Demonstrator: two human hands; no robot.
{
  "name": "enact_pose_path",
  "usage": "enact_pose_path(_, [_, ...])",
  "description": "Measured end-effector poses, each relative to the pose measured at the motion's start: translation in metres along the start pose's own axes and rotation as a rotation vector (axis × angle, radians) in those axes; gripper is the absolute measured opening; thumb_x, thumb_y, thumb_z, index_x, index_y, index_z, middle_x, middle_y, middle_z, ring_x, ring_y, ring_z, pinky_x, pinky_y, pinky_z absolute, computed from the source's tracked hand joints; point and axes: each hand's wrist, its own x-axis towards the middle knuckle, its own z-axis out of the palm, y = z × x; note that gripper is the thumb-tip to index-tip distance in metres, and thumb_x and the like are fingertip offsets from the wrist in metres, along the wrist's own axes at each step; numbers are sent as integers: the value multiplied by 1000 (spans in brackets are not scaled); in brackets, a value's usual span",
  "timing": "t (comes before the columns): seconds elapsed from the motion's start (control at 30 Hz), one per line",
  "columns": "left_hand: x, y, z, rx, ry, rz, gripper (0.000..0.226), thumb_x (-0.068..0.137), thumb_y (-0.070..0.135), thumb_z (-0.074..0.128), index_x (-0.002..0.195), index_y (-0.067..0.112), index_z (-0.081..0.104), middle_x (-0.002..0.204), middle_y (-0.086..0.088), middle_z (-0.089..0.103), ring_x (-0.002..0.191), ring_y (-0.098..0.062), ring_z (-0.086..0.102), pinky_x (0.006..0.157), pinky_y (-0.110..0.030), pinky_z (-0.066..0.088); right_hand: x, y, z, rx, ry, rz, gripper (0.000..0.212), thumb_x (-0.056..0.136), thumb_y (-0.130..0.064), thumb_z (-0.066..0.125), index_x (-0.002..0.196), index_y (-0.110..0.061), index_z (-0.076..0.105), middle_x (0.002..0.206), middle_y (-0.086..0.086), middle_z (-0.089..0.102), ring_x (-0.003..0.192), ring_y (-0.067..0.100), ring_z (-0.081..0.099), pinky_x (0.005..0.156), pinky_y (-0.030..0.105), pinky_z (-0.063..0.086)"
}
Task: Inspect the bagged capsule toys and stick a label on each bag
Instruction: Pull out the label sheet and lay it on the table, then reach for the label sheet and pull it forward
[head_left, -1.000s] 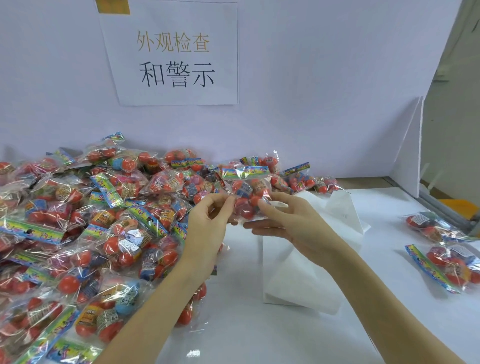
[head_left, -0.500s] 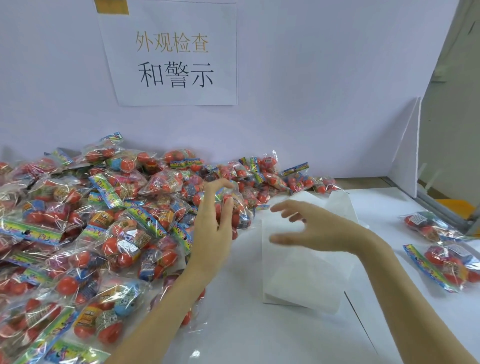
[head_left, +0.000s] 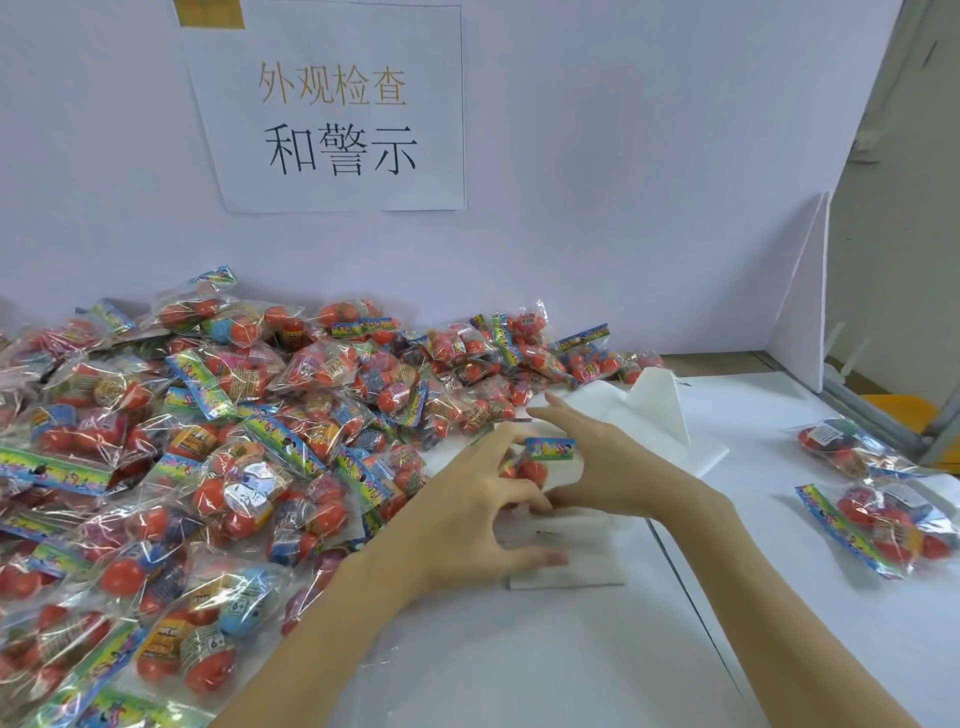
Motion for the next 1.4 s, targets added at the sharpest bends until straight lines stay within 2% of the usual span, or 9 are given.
enact_pose_path(0.23, [3,-5,1,178,0,31,25,98,35,71,87,13,74,150,-5,42,118,-23,53,96,-28,41,-1,-7,-7,100,224,-129,49,92,-15,80,138,-17,63,159,-5,44,132,17,58,110,27,47])
enact_pose_path(0.4, [6,-9,2,-9,114,-235,46,100,51,54,86,10,68,125,5,40,96,-16,58,86,-22,41,0,-26,-17,448,494,-143,13,102,-19,64,100,-14,77,94,-4,78,89,12,74,86,33,61])
enact_pose_path(0.6, [9,-16,-6,-222,178,-409,57,102,48,51,74,-2,56,65,-21,48,66,-20,50,115,-2,5,-9,-25,-17,348,146,-169,20,85,-26,87,100,-29,75,90,-15,71,79,13,65,75,32,58])
enact_pose_path(0.83, [9,-17,-5,-496,309,-531,33,109,24,52,83,14,69,69,-5,67,83,-22,70,114,-70,35,-5,-21,-20,352,286,-124,9,92,-19,78,93,-28,76,92,-7,75,81,11,68,72,33,57])
enact_pose_path(0.97, [11,-18,-4,-459,315,-540,43,110,33,45,95,0,69,76,5,54,134,-55,47,107,-68,43,-8,-29,-13,260,236,-179,21,94,-21,76,109,-35,79,102,-20,73,99,6,66,82,23,52])
enact_pose_path(1.07, [9,-23,-2,-391,303,-502,51,111,35,41,92,-5,66,71,-9,54,139,-36,43,123,-52,28,-8,-35,-12,247,217,-190,17,93,-23,79,108,-31,80,99,-24,72,100,2,66,88,27,52])
enact_pose_path(1.2, [11,-22,-1,-265,341,-486,50,112,32,40,76,2,57,59,-7,48,99,-1,57,125,-25,7,-8,-38,-11,284,252,-196,16,90,-19,82,104,-26,80,97,-18,75,96,3,69,93,31,54])
enact_pose_path(1.3, [13,-22,-2,-234,343,-480,48,113,27,40,68,12,50,53,4,41,70,-13,59,126,-23,4,-8,-39,-9,290,304,-258,11,90,-15,81,98,-23,80,96,-14,76,99,9,70,93,35,55])
enact_pose_path(1.4, [10,-21,-3,-260,346,-503,50,112,26,43,72,-2,51,55,-22,51,56,-26,52,124,-22,7,-7,-46,-10,460,394,-327,11,93,-10,77,95,-20,76,99,-6,77,100,15,72,94,35,57])
